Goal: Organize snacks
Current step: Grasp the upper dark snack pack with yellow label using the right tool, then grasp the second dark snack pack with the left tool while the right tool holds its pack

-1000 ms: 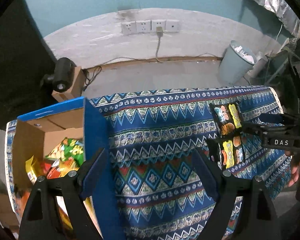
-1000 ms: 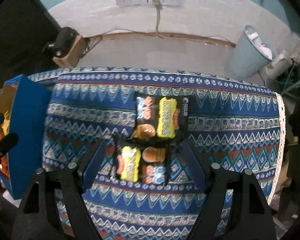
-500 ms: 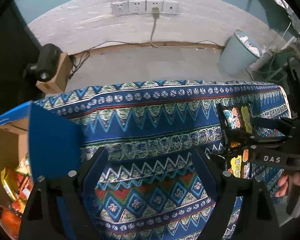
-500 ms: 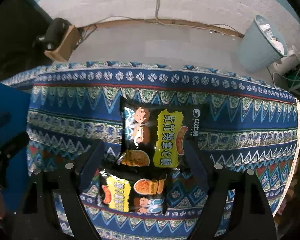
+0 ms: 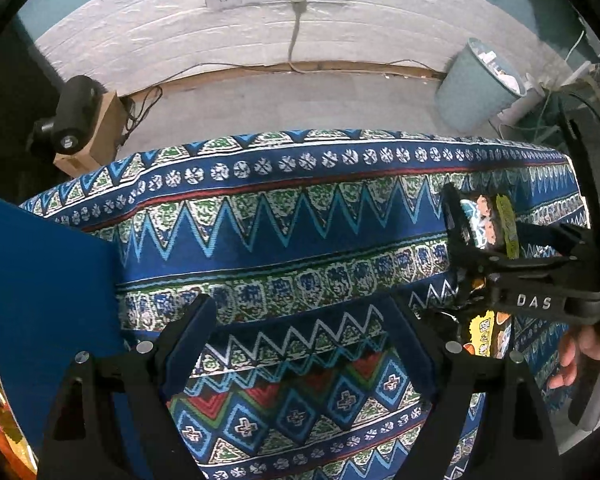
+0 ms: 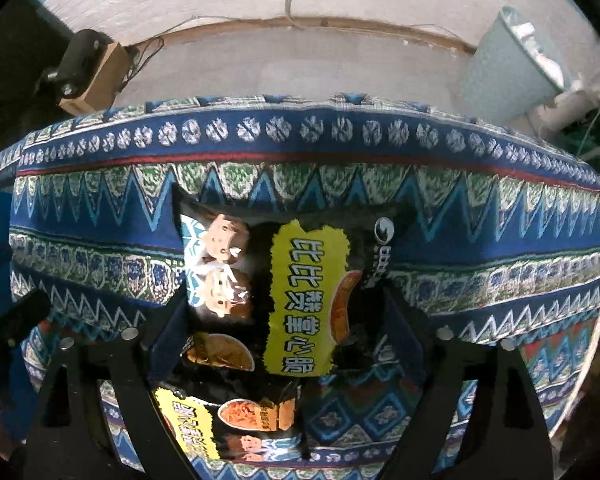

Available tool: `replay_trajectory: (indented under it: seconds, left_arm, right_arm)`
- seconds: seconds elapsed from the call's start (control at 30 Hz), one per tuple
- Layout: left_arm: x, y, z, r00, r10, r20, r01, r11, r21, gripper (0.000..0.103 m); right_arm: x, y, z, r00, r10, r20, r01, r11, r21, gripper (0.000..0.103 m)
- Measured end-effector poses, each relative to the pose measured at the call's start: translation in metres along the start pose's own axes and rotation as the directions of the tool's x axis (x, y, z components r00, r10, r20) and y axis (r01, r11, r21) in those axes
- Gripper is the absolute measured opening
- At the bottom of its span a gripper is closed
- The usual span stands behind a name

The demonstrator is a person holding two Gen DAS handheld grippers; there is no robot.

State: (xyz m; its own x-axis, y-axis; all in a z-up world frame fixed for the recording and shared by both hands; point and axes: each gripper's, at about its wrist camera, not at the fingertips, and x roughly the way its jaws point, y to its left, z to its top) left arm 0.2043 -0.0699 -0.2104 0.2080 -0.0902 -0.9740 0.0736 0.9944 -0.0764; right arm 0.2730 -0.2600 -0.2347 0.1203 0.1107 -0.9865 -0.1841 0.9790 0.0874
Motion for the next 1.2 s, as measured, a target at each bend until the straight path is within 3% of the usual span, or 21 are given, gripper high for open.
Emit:
replay_trajectory:
  seconds: [0.13, 0.2, 0.37, 0.63, 0.8, 1.03, 1.2]
  left_arm:
    - [0.0, -0.007, -0.001, 1.0, -0.02, -0.009, 0.02, 1.0, -0.007, 0.087]
    - [-0.001, -0.01, -0.001, 0.999, -0.042, -0.014, 0.042, 0.999, -0.015, 0.087]
    - [-0.004, -0.02, -0.006, 0.995, -0.099, -0.027, 0.097, 0.994, -0.053, 0.087]
    - [0.002, -0.052, -0.023, 0.98, -0.191, -0.064, 0.185, 0.979, -0.09, 0.087]
    - [0.011, -0.078, -0.034, 0.982, -0.177, -0.074, 0.171, 0.982, -0.074, 0.092]
    - [0.027, -0.109, -0.04, 0.98, -0.176, -0.088, 0.161, 0.975, -0.153, 0.092]
    - [0.037, -0.127, -0.038, 0.986, -0.138, -0.094, 0.124, 0.982, -0.142, 0.098]
  right_arm:
    - [0.0, 0.002, -0.001, 1.0, -0.018, -0.007, 0.017, 0.999, -0.049, 0.086]
    - [-0.003, -0.003, -0.003, 1.0, -0.008, 0.001, 0.008, 0.999, -0.033, 0.079]
    - [-0.021, -0.019, -0.012, 0.996, -0.046, 0.07, 0.047, 0.999, -0.003, 0.077]
    - [-0.049, -0.063, -0.042, 0.995, 0.003, 0.104, -0.015, 0.993, 0.119, 0.077]
    - [-0.056, -0.084, -0.065, 0.995, 0.014, 0.1, -0.03, 0.987, 0.158, 0.077]
    - [-0.064, -0.104, -0.089, 0.995, 0.015, 0.099, -0.032, 0.984, 0.175, 0.077]
    - [-0.066, -0.124, -0.099, 0.995, 0.008, 0.098, -0.026, 0.984, 0.179, 0.077]
